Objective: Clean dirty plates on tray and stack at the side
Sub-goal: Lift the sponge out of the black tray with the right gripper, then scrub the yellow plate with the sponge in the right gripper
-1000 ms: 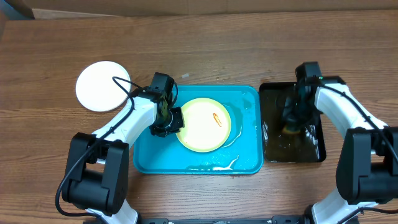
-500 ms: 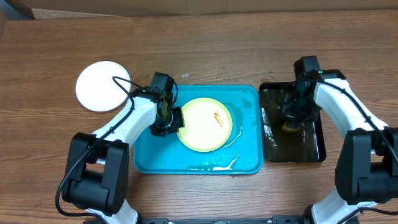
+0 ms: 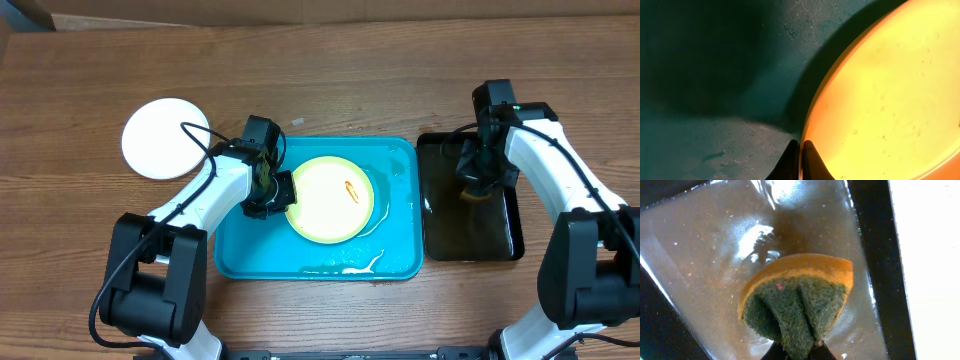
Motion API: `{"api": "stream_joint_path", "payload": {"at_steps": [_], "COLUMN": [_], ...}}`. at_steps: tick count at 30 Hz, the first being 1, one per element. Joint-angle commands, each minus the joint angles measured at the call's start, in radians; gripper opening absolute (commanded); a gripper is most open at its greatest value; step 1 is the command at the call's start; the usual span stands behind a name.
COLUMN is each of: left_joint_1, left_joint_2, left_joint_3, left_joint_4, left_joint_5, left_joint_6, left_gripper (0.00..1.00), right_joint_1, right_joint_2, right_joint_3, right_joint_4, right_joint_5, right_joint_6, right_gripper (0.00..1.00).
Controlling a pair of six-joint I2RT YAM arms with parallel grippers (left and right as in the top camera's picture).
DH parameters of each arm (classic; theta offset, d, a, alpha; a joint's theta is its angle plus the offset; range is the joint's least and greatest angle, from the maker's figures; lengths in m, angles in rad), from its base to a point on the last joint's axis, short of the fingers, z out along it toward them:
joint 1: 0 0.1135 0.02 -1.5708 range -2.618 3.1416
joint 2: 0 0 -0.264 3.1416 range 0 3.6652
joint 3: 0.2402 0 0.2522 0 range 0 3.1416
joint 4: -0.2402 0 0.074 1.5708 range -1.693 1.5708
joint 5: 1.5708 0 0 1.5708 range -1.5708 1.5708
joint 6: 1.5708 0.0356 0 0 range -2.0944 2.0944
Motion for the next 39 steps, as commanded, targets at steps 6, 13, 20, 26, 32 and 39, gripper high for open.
{"api": "stream_joint_path", "payload": {"at_steps": [6, 13, 20, 26, 32, 39], "left_joint_1": [-0.002, -0.002, -0.002, -0.002, -0.002, -0.002], "left_joint_2": [0.008, 0.008, 0.008, 0.008, 0.008, 0.008], "left_joint_3": [0.003, 0.002, 0.002, 0.002, 0.002, 0.002], "left_joint_4": [0.016, 0.016, 0.016, 0.016, 0.021, 0.030], "left_joint_5": [-0.006, -0.006, -0.006, -0.006, -0.006, -0.006], "left_joint_6": [0.011, 0.011, 0.011, 0.011, 0.011, 0.011], "left_gripper": [0.04, 0.04, 0.04, 0.04, 0.04, 0.04], "right_joint_1": [0.038, 0.045, 0.051, 0.058, 0.070, 0.159], "right_joint_2": [-0.008, -0.008, -0.008, -0.008, -0.008, -0.008], "right_joint_3": [0.021, 0.021, 0.021, 0.021, 0.059, 0.226], "right_joint_4": [0.003, 0.010, 0.018, 0.011, 0.023, -0.062], "right_joint_5": [0.114, 0.079, 0.020, 0.047, -0.110, -0.257], "right_joint_6": [0.045, 0.075, 0.043, 0.040, -0.117, -0.126], "right_gripper": [0.04, 0.04, 0.04, 0.04, 0.04, 0.04]}}
